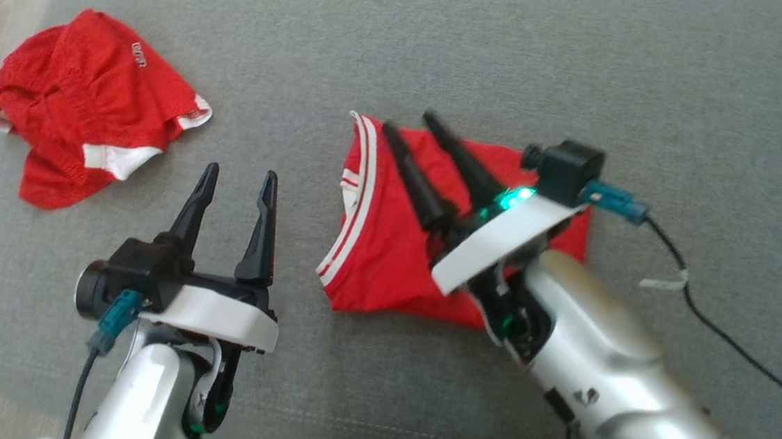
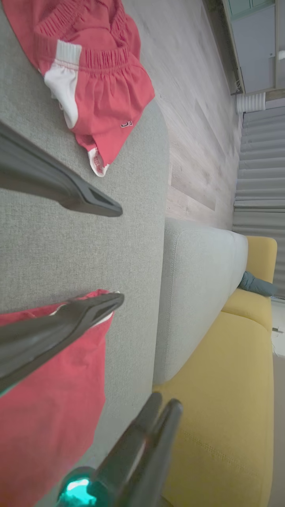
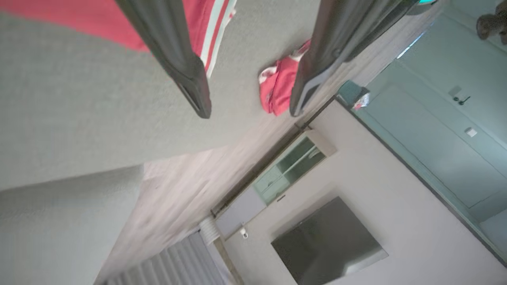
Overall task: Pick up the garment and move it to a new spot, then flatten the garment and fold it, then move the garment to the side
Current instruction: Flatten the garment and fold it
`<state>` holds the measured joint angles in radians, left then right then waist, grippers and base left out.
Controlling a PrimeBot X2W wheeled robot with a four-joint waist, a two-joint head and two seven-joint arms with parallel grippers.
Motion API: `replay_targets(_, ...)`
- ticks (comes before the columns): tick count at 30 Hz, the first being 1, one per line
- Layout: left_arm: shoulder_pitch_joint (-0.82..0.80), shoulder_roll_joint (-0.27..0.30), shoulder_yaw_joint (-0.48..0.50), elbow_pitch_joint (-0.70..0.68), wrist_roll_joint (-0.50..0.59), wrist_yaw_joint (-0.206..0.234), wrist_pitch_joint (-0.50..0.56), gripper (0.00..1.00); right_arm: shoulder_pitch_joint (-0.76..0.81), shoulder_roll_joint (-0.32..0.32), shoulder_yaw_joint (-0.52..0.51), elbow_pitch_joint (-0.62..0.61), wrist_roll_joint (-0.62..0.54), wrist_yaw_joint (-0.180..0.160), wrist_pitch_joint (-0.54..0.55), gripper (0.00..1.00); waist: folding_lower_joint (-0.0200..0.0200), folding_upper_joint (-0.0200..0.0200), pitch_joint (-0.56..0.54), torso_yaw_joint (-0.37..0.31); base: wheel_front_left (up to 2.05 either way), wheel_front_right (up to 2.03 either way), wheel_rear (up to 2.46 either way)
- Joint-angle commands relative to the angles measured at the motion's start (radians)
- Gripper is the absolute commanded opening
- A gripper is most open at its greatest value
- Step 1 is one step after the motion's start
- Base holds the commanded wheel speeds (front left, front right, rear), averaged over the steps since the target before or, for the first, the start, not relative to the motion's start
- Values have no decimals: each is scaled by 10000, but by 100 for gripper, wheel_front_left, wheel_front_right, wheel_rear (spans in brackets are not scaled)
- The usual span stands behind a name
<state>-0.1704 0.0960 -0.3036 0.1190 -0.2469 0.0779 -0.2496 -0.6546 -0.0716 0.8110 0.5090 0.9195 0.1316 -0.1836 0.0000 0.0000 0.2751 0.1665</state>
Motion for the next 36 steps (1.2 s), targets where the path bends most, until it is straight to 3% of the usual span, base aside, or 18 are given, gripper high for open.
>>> replay_targets(1,-286,90,445,-318,131,-16,-122,100,-293,213,-224,-354,-361,-9,-288,100,0,0,-41,-125,0,0,0)
replay_targets(4,-232,112,545,-349,168,-4,-122,100,-358,125,-979,-329,-1414,-9,-517,100,0,0,-113,-320,0,0,0)
replay_targets(9,-100,234,759,-410,213,32,-122,100,450,-728,-2645,-822,-3011,-9,-564,100,0,0,-309,-695,0,0,0)
replay_targets(14,94,401,976,-473,212,102,-122,100,1984,-1434,-4658,-1866,-4198,-9,-16,100,0,0,-487,-1085,0,0,0)
replay_targets(18,223,498,1103,-528,193,165,-122,100,2967,-1583,-5696,-2715,-4818,-9,492,100,0,0,-580,-1269,0,0,0)
replay_targets(25,716,792,1294,-592,178,313,-66,100,5036,-1274,-7109,-4959,-5852,-9,1723,100,0,0,-1085,-1517,0,0,0)
replay_targets(36,1519,1050,1190,-932,216,444,256,100,6592,-643,-7923,-6451,-6395,-9,2606,100,0,0,-1828,-1619,0,0,0)
